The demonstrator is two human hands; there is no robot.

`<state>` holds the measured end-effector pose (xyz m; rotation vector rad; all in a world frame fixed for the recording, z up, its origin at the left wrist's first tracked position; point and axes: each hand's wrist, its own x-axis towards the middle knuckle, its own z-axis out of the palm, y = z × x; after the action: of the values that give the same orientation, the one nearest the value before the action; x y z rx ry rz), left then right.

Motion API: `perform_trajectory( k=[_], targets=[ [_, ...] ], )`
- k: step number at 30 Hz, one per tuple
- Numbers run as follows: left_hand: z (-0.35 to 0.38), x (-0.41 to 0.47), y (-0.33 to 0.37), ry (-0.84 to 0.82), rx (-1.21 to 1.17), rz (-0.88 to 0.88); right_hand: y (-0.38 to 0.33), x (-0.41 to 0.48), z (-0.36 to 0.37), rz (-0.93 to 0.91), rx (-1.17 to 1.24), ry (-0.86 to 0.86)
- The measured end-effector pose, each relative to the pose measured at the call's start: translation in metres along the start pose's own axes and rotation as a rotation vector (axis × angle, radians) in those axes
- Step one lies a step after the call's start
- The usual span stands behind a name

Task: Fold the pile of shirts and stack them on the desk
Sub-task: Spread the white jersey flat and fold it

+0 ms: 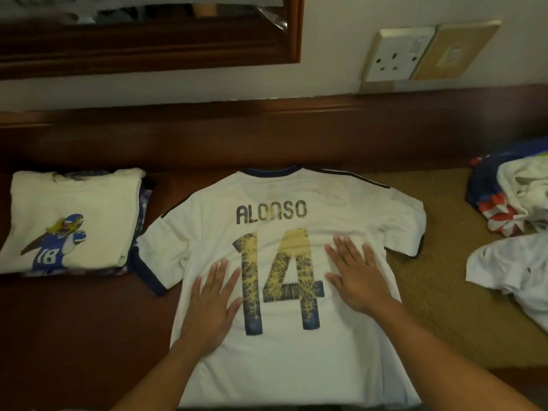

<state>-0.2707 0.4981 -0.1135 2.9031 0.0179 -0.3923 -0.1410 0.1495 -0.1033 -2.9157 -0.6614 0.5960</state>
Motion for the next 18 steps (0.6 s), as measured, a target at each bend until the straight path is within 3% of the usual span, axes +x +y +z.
perform_trajectory(
  k=[3,7,12,15,18],
  targets=[
    [-0.002,-0.009,0.007,0.069,-0.155,-0.107,-0.012,-0.016,-0.008,0.104,0.213,0.172],
    [-0.009,-0.06,0.005,0.229,-0.281,-0.358,-0.012,-0.085,-0.004,0.3,0.24,0.386],
    [0.001,-0.134,-0.012,0.248,-0.397,-0.761,-0.011,-0.164,0.011,0.627,0.435,0.267],
    [0.011,-0.158,-0.016,0.2,-0.46,-0.801,-0.018,-0.183,0.021,0.712,0.459,0.18],
    [0.013,-0.17,-0.014,0.182,-0.496,-0.779,-0.026,-0.19,0.03,0.714,0.485,0.216]
  ],
)
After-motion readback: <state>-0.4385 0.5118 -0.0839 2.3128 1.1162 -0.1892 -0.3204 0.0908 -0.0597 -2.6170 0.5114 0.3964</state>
